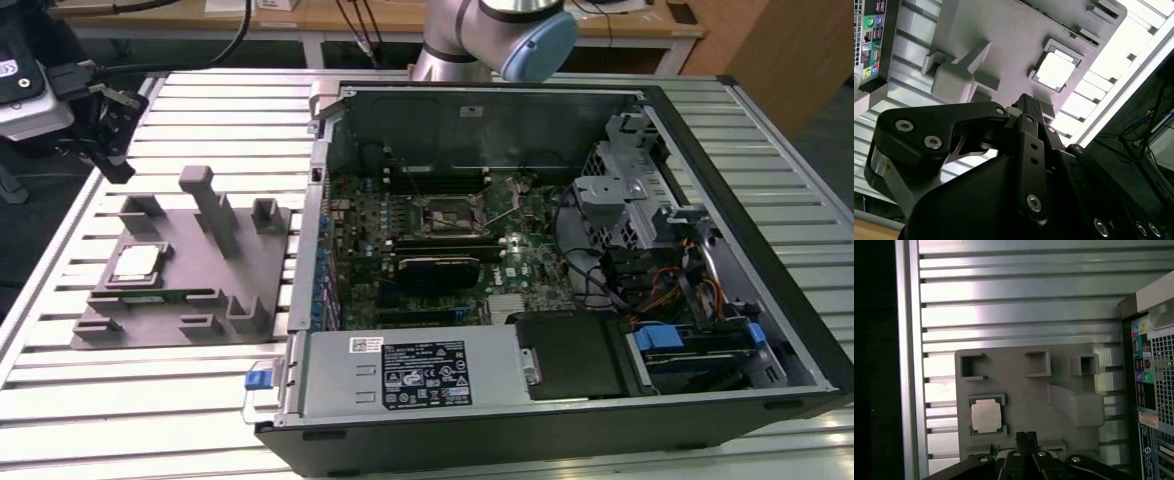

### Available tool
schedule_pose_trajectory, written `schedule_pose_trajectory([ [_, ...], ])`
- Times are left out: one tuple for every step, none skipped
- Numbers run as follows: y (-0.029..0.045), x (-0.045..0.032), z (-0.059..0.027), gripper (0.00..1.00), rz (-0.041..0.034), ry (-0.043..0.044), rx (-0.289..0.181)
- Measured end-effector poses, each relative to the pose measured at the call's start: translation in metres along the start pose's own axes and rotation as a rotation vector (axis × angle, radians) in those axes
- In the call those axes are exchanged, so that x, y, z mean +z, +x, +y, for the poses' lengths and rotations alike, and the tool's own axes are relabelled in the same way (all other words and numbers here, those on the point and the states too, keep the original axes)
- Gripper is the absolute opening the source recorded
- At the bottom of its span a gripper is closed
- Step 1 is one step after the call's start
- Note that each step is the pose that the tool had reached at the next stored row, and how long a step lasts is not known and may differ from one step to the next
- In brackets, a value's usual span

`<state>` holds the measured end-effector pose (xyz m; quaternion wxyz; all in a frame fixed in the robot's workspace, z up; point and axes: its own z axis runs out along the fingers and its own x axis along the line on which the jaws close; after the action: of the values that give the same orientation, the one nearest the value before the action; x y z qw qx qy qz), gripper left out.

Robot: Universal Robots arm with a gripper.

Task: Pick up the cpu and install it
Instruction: 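Reach for the cpu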

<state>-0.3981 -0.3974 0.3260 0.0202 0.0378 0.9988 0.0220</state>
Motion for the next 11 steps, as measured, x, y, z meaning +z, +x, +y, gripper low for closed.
schedule_pose_trajectory([
  [0.0004,0.0015,0.0,0.11,-0.0001,-0.0001,0.0],
  [0.0008,0.0029,0.0001,0.11,-0.0001,-0.0001,0.0],
  [0.0012,0.0043,0.0002,0.11,0.0,0.0,0.0],
  [0.0015,0.0056,0.0003,0.11,0.0,-0.0001,0.0],
  [0.0018,0.0069,0.0004,0.11,0.0,0.0,0.0],
  [0.002,0.0082,0.0006,0.11,0.0,0.0,0.0],
  [0.0023,0.0096,0.0008,0.11,-0.0001,-0.0001,0.0],
  [0.0026,0.0109,0.001,0.11,-0.0001,0.0,0.0],
  [0.0029,0.0121,0.0011,0.11,0.0,0.0,0.0],
  [0.0031,0.0129,0.0011,0.11,0.0,0.0,0.0],
  [0.0032,0.013,0.0011,0.11,0.0001,0.0,0.0],
])
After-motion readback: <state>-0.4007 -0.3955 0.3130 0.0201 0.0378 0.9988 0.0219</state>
